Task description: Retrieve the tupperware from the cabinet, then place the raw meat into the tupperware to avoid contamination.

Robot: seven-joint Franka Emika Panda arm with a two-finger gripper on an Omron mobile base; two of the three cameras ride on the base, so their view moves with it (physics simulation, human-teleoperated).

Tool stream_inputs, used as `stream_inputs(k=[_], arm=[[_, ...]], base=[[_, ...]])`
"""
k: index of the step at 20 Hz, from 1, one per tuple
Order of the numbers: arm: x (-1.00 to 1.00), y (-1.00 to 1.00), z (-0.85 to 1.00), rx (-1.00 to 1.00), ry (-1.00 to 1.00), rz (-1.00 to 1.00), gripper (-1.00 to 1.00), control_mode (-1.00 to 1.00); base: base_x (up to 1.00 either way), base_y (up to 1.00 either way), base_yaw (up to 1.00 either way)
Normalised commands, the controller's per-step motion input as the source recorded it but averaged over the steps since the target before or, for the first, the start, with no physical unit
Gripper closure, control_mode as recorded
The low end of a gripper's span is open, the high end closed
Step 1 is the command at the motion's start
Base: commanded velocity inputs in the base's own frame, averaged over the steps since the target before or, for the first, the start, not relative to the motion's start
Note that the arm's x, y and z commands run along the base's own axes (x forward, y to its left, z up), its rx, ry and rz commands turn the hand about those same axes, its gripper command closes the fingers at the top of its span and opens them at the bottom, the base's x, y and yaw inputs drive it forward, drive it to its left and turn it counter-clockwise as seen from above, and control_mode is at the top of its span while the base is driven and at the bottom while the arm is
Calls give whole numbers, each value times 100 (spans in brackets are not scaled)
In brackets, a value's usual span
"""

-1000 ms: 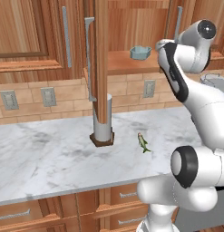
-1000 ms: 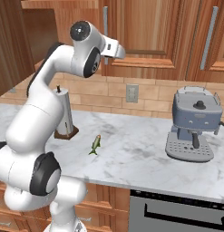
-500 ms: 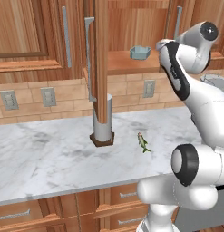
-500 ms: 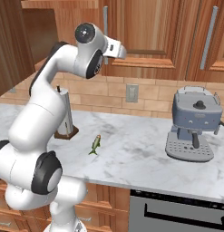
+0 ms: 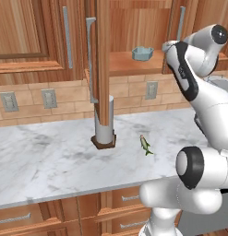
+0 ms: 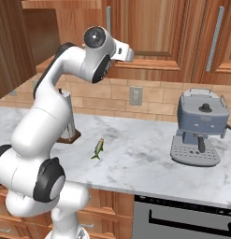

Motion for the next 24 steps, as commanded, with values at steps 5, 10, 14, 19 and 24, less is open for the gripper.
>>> stream_inputs(k=[5, 10, 14, 19, 24], arm=[[13, -2, -13, 0, 0, 2, 100, -100], [-35, -8, -2, 0, 0, 0, 100, -100], [-68, -23, 0, 0, 0, 0, 100, -100], [-80, -35, 0, 3, 1, 0, 100, -100], [-78, -51, 0, 7, 5, 0, 100, -100]], base=[[0, 0, 0], [0, 0, 0], [0, 0, 0], [0, 0, 0], [0, 0, 0]])
